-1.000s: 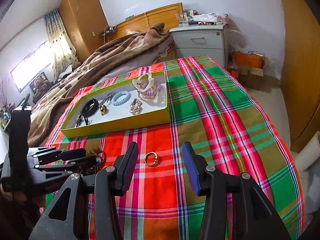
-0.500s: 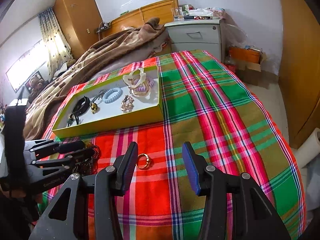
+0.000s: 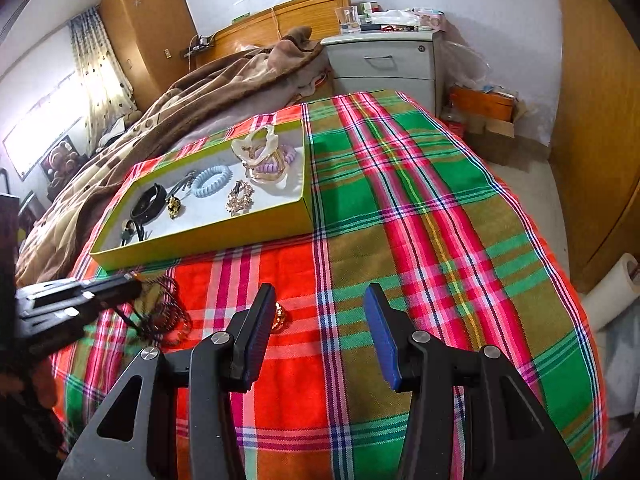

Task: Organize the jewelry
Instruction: 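Grasp the dark beaded bracelets on the bed with the left gripper, then grasp the gold ring with the right gripper while the left gripper lifts the beaded bracelets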

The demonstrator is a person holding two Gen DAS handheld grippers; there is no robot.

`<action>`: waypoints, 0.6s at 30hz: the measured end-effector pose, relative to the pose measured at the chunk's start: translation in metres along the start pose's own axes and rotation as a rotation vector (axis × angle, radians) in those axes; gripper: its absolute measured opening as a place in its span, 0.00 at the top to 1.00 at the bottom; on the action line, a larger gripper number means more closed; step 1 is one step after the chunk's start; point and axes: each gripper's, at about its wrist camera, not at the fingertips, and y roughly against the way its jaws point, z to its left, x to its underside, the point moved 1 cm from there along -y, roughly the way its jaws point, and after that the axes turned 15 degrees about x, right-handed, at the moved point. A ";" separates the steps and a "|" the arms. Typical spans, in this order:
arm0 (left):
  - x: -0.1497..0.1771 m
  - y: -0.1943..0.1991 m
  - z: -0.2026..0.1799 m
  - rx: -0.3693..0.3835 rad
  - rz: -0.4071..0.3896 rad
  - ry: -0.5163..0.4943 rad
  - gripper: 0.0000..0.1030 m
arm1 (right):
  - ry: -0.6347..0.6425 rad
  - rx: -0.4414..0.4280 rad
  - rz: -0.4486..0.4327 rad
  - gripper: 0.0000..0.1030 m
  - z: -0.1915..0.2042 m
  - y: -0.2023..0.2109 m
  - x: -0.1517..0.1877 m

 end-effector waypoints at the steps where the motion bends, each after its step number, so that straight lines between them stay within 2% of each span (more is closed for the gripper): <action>1: 0.000 0.005 0.000 0.001 -0.014 0.007 0.89 | 0.002 0.002 0.002 0.54 0.000 -0.001 0.000; 8: -0.004 0.031 0.001 0.035 -0.092 0.022 0.89 | 0.073 0.009 0.021 0.54 0.009 -0.007 0.004; 11: -0.004 0.034 0.002 0.045 -0.101 0.029 0.89 | 0.106 -0.024 0.024 0.54 0.017 -0.007 0.005; 18: -0.001 0.036 0.002 0.049 -0.103 0.036 0.89 | 0.162 -0.024 0.052 0.54 0.032 -0.015 0.008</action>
